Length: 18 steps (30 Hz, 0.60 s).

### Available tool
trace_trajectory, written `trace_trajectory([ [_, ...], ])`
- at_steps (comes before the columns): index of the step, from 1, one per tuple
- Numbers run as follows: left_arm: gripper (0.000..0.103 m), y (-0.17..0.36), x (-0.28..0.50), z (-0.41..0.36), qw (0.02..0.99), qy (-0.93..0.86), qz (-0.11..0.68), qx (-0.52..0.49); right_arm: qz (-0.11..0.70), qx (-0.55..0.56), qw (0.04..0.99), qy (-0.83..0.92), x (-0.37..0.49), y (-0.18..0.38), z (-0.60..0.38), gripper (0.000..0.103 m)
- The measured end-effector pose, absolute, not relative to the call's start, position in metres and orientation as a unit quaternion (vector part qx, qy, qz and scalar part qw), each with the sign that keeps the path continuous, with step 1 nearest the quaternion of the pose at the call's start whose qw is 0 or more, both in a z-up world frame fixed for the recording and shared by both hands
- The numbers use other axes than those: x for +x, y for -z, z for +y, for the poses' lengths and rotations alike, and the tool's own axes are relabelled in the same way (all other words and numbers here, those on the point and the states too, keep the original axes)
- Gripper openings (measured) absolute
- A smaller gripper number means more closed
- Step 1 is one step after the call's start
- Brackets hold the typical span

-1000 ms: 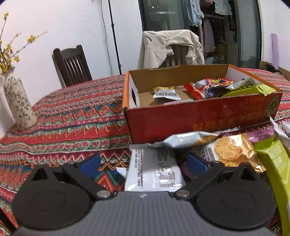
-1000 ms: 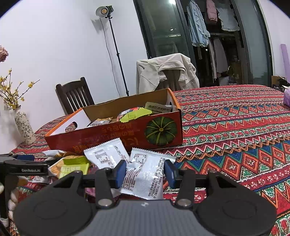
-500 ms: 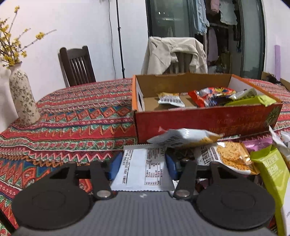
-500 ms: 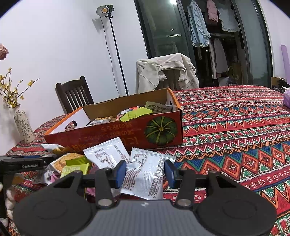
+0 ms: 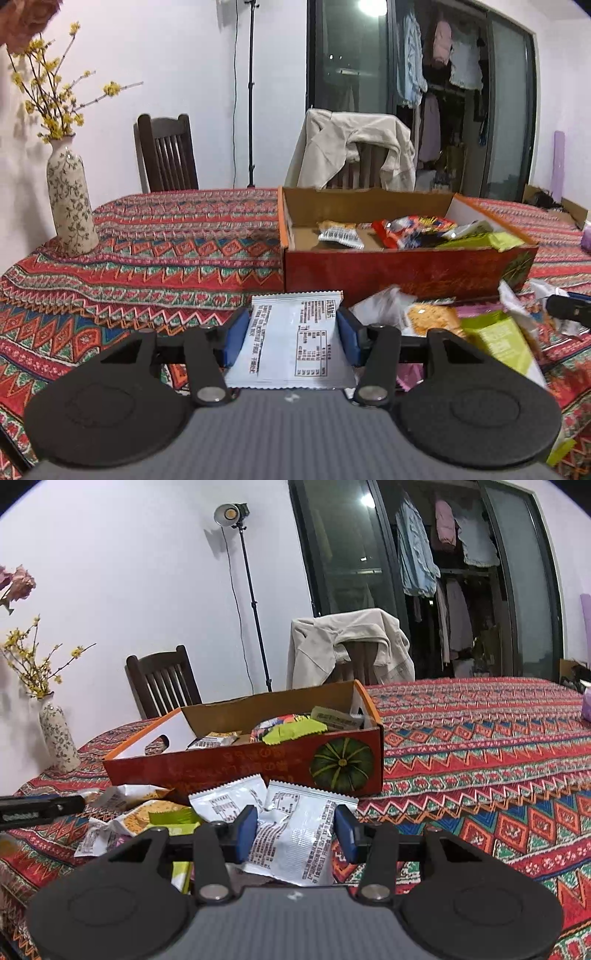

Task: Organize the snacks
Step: 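Lower both white sachets into the box and open both tools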

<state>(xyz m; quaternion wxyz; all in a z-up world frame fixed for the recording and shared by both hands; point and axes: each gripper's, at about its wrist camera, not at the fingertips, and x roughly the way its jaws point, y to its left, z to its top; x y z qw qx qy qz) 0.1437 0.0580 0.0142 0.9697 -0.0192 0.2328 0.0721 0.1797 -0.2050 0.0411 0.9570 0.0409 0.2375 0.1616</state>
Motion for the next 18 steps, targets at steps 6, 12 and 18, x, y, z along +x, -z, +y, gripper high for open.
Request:
trace_trajectory([
  [6, 0.053, -0.043, 0.144, 0.048, 0.978, -0.060, 0.199, -0.007, 0.209, 0.025, 0.963, -0.169, 0.177, -0.066, -0.202, 0.045],
  [12, 0.053, -0.067, 0.171, 0.032, 0.983, -0.047, 0.178, -0.007, 0.183, 0.009, 0.968, -0.171, 0.200, -0.097, -0.192, 0.045],
  [18, 0.053, -0.077, 0.212, 0.018, 0.983, -0.044, 0.177, -0.017, 0.182, 0.004, 0.970, -0.164, 0.239, -0.110, -0.173, 0.045],
])
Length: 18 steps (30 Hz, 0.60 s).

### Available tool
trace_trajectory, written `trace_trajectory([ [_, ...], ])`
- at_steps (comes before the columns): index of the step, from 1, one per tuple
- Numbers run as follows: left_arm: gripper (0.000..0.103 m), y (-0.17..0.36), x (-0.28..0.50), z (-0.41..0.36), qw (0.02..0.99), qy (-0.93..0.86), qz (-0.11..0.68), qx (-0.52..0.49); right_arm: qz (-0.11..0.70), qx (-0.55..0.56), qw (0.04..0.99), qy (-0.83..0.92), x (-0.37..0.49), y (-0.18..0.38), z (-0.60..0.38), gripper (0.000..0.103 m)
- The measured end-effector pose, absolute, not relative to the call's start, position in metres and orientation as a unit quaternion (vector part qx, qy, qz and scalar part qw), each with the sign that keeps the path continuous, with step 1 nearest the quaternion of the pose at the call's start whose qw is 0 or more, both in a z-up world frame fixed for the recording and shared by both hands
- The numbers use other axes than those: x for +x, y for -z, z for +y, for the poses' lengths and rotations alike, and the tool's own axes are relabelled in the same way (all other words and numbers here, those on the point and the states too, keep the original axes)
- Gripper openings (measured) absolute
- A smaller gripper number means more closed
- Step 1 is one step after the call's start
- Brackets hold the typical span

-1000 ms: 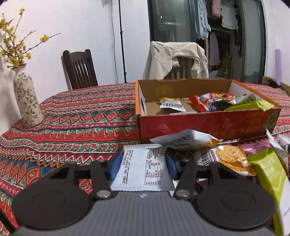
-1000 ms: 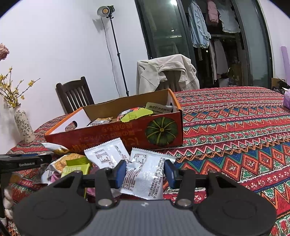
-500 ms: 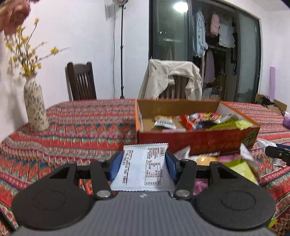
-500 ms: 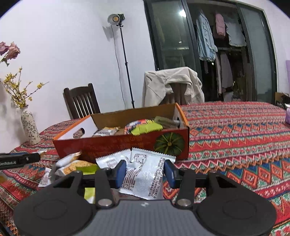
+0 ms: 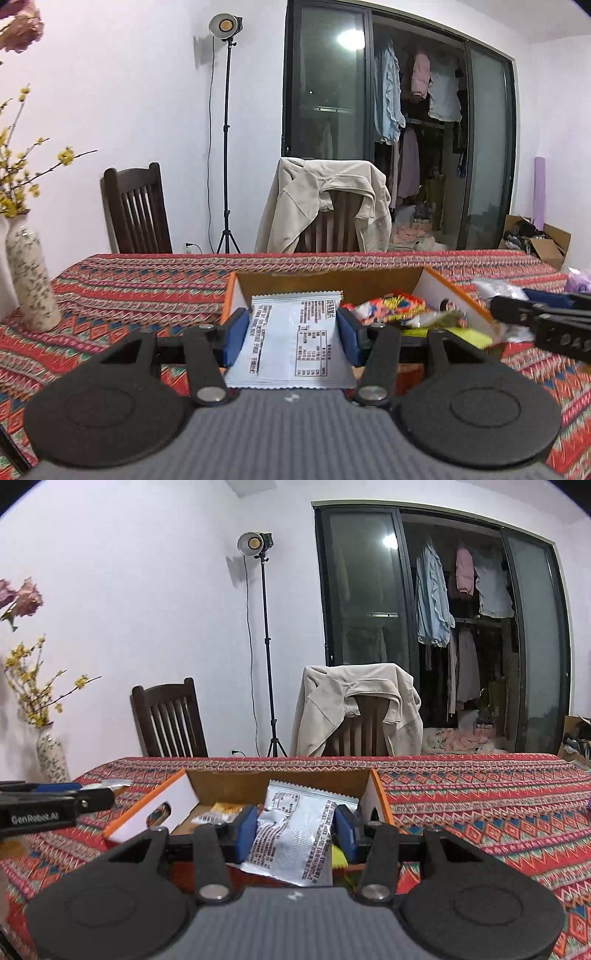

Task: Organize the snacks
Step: 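Lower both white sachets into the box and open both tools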

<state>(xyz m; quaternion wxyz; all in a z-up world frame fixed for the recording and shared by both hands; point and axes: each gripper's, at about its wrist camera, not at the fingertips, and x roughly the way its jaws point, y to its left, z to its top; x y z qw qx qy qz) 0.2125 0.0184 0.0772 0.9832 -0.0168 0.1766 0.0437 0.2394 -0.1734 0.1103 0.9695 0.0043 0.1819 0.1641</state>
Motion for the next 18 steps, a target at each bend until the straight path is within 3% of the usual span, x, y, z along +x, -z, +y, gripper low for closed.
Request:
trace_trajectory([
  [18, 0.053, -0.048, 0.282, 0.023, 0.985, -0.070, 0.155, -0.037, 0.188, 0.035, 0.970, -0.153, 0.311, -0.079, -0.153, 0.045],
])
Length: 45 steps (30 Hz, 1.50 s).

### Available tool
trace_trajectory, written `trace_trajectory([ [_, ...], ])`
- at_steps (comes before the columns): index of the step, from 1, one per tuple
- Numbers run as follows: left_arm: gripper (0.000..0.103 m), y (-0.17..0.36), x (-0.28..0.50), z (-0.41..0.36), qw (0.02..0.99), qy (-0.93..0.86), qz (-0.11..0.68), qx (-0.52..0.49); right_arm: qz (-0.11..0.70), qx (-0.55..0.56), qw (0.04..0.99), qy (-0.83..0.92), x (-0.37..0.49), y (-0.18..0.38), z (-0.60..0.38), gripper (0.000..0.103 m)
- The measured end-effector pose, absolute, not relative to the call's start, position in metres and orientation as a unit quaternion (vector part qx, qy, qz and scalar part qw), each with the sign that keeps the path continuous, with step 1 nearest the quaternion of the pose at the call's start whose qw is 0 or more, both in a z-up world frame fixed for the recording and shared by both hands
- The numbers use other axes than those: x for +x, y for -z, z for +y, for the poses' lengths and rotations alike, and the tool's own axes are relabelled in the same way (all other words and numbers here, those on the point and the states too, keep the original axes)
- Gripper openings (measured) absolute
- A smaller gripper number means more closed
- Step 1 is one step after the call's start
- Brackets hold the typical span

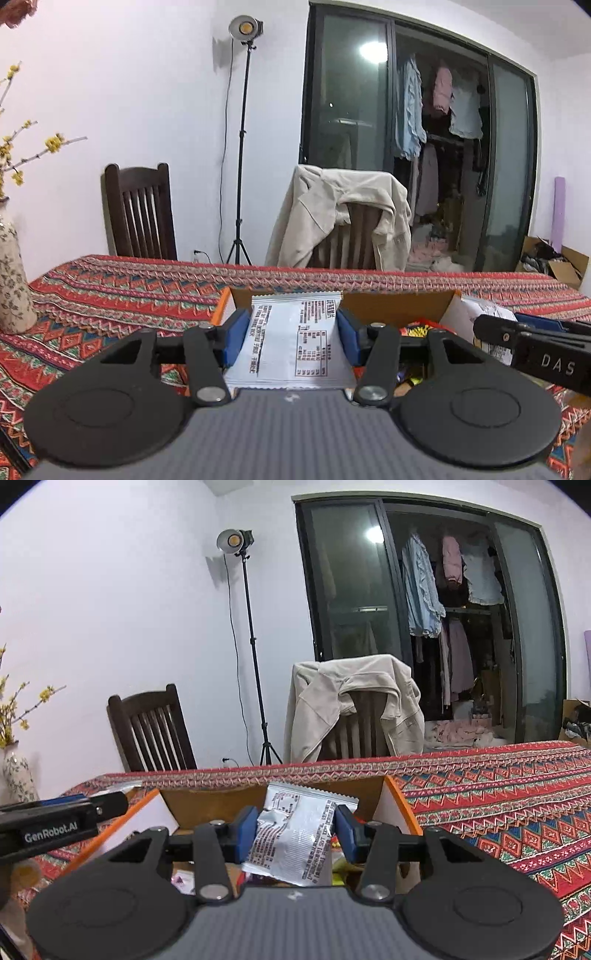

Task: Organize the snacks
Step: 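Lower both white sachets into the box and open both tools, then return to the pile and grasp the green bar with the right tool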

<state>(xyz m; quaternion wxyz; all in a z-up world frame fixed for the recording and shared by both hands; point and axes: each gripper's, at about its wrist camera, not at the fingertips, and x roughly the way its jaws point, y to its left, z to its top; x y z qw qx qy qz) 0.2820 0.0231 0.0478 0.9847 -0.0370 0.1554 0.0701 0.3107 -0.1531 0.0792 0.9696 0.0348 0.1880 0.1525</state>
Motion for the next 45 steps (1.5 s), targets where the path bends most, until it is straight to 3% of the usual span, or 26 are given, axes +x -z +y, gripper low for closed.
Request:
trace_trajectory([
  [3, 0.054, -0.044, 0.279, 0.023, 0.986, -0.056, 0.151, -0.041, 0.195, 0.034, 0.968, -0.157, 0.312, -0.077, -0.155, 0.046],
  [5, 0.065, -0.043, 0.274, 0.024, 0.987, -0.052, 0.144, -0.045, 0.202, 0.033, 0.966, -0.159, 0.311, -0.075, -0.157, 0.048],
  [7, 0.091, -0.043, 0.268, 0.026, 0.988, -0.055, 0.131, -0.054, 0.204, 0.041, 0.965, -0.158, 0.309, -0.076, -0.162, 0.068],
  [8, 0.096, -0.043, 0.264, 0.028, 0.989, -0.059, 0.124, -0.057, 0.203, 0.047, 0.966, -0.156, 0.308, -0.076, -0.165, 0.083],
  [9, 0.103, -0.045, 0.262, 0.029, 0.989, -0.063, 0.119, -0.061, 0.201, 0.052, 0.966, -0.155, 0.308, -0.077, -0.168, 0.092],
  [12, 0.103, -0.045, 0.257, 0.031, 0.988, -0.066, 0.117, -0.075, 0.200, 0.060, 0.966, -0.152, 0.306, -0.075, -0.172, 0.103],
  [32, 0.103, -0.083, 0.199, 0.025, 0.991, -0.035, 0.112, -0.065, 0.208, 0.047, 0.966, -0.144, 0.265, -0.094, -0.172, 0.103],
  [45, 0.103, -0.055, 0.141, 0.035, 0.988, -0.036, 0.146, -0.048, 0.236, 0.026, 0.958, -0.162, 0.203, -0.081, -0.180, 0.103],
])
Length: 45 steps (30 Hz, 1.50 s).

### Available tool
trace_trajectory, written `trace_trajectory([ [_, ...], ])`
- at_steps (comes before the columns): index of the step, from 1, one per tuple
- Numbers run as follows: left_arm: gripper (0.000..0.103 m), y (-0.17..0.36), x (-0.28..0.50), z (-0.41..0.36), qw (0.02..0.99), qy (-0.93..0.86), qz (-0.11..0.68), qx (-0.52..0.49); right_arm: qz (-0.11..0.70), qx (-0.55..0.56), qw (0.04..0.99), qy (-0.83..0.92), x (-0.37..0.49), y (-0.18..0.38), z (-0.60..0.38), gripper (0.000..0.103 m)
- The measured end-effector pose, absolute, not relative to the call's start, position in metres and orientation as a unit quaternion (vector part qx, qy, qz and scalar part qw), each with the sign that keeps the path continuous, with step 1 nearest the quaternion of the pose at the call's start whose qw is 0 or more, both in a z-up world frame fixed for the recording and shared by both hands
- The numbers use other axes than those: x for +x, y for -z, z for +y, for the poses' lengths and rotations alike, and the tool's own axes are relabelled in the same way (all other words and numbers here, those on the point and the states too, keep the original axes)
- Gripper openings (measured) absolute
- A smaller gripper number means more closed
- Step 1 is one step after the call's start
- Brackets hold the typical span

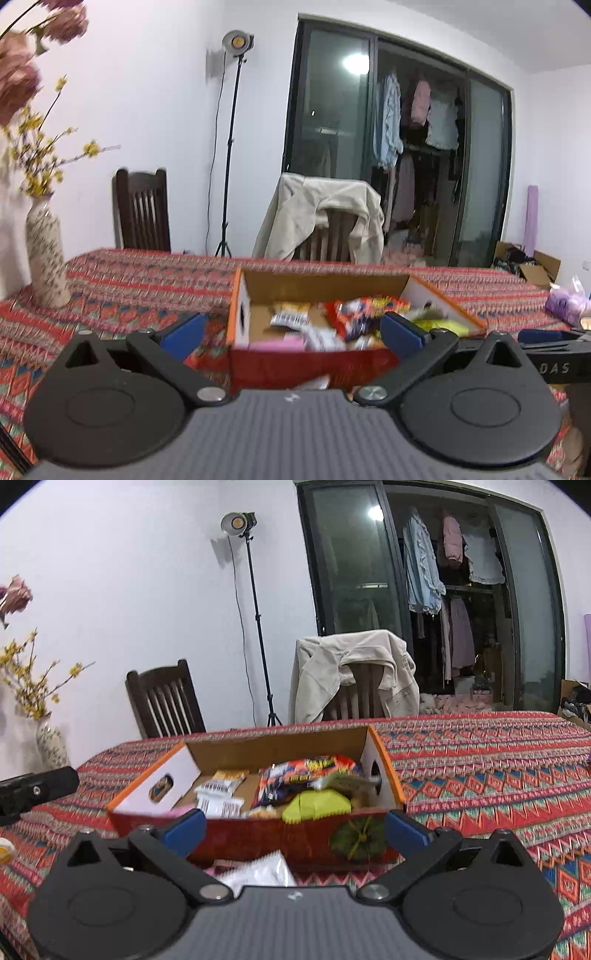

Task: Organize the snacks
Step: 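Return to the pile and grasp the green bar with the right tool, then grasp a white sachet with the left tool while the right tool holds the green bar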

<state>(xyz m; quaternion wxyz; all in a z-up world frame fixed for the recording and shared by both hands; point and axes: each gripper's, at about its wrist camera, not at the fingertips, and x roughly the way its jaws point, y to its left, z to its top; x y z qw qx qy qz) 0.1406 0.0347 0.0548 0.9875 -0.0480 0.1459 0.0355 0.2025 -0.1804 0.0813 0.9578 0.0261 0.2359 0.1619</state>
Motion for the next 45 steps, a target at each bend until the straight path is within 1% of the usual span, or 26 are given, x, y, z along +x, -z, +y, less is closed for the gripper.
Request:
trace_trajectory([
  [5, 0.103, -0.036, 0.114, 0.046, 0.983, -0.042, 0.167, -0.055, 0.261, 0.020, 0.948, -0.179, 0.181, -0.068, -0.177, 0.103],
  [10, 0.103, -0.024, 0.103, 0.062, 0.978, -0.061, 0.188, -0.073, 0.281, 0.015, 0.939, -0.197, 0.165, -0.058, -0.170, 0.103],
  [19, 0.103, -0.017, 0.088, 0.068, 0.974, -0.068, 0.203, -0.081, 0.309, -0.012, 0.926, -0.218, 0.150, -0.048, -0.144, 0.103],
  [20, 0.103, -0.016, 0.088, 0.069, 0.973, -0.067, 0.204, -0.081, 0.310, -0.014, 0.925, -0.219, 0.150, -0.047, -0.142, 0.102],
  [22, 0.103, -0.015, 0.087, 0.068, 0.973, -0.067, 0.206, -0.082, 0.314, -0.022, 0.923, -0.221, 0.149, -0.045, -0.136, 0.094],
  [23, 0.103, -0.014, 0.087, 0.068, 0.972, -0.066, 0.208, -0.083, 0.318, -0.028, 0.922, -0.221, 0.149, -0.043, -0.133, 0.086],
  [24, 0.103, -0.013, 0.087, 0.068, 0.972, -0.066, 0.210, -0.084, 0.323, -0.032, 0.920, -0.221, 0.149, -0.042, -0.130, 0.082],
  [25, 0.103, -0.012, 0.087, 0.068, 0.971, -0.065, 0.212, -0.085, 0.326, -0.036, 0.919, -0.221, 0.149, -0.040, -0.128, 0.075],
  [28, 0.103, -0.009, 0.087, 0.068, 0.970, -0.063, 0.219, -0.087, 0.326, -0.035, 0.920, -0.215, 0.150, -0.037, -0.125, 0.067],
  [29, 0.103, -0.009, 0.087, 0.068, 0.969, -0.062, 0.221, -0.087, 0.327, -0.028, 0.918, -0.220, 0.150, -0.037, -0.125, 0.057],
  [30, 0.103, -0.008, 0.087, 0.068, 0.969, -0.062, 0.222, -0.087, 0.330, -0.027, 0.917, -0.223, 0.151, -0.037, -0.125, 0.053],
  [31, 0.103, -0.008, 0.087, 0.067, 0.969, -0.061, 0.223, -0.087, 0.331, -0.033, 0.917, -0.222, 0.151, -0.036, -0.123, 0.053],
  [32, 0.103, -0.009, 0.086, 0.067, 0.969, -0.061, 0.223, -0.087, 0.330, -0.038, 0.917, -0.221, 0.149, -0.035, -0.121, 0.049],
  [33, 0.103, -0.009, 0.086, 0.066, 0.969, -0.061, 0.223, -0.086, 0.329, -0.040, 0.917, -0.221, 0.148, -0.035, -0.121, 0.043],
  [37, 0.103, -0.009, 0.087, 0.063, 0.968, -0.063, 0.228, -0.084, 0.315, -0.031, 0.923, -0.218, 0.144, -0.039, -0.129, 0.035],
  [45, 0.103, -0.008, 0.104, 0.041, 0.965, -0.047, 0.251, -0.067, 0.280, -0.003, 0.937, -0.209, 0.141, -0.056, -0.158, 0.034],
])
